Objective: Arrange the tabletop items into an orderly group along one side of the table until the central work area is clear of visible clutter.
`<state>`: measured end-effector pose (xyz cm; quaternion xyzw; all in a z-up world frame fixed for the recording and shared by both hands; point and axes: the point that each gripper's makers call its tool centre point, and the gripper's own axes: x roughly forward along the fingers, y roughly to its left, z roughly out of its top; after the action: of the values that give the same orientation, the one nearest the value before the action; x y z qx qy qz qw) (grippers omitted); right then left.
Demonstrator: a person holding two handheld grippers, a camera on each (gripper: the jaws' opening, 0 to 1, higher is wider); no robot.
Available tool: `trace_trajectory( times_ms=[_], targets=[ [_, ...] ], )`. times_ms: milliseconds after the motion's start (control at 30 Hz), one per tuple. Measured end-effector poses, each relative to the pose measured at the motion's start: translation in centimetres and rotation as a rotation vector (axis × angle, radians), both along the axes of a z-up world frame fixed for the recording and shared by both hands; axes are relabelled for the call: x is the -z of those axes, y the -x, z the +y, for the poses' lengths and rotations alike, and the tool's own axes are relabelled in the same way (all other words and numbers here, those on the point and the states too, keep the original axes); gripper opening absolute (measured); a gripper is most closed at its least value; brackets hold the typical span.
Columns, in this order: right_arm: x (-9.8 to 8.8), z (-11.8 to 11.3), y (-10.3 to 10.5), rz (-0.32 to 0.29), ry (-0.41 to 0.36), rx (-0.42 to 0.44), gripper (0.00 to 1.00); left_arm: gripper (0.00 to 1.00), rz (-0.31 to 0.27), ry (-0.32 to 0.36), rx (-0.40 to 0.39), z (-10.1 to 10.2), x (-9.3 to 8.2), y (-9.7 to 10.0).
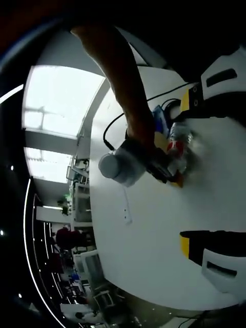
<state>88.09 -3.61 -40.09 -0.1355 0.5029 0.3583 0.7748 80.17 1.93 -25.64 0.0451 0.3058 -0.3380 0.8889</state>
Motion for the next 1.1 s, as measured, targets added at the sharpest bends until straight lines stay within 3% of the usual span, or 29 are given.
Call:
trace_trajectory(
  times_ms=[300, 600, 1100],
  targets=[
    [-1.6, -0.3, 0.0, -0.044, -0.025, 0.004, 0.18, 0.89, -0.006, -0.004, 0.002, -0.2, -0.3, 1.1],
    [-5.6, -1.4, 1.2, -0.144, -0.073, 0.008, 0.18, 0.88, -0.019, -0.004, 0.04, -1.5, -1.2, 3.0],
    [-9.4, -4.0, 3.0, -0.261, -0.151, 0.027, 0.18, 0.88, -0.031, -0.018, 0.069, -2.7, -1.8, 4.3]
  ],
)
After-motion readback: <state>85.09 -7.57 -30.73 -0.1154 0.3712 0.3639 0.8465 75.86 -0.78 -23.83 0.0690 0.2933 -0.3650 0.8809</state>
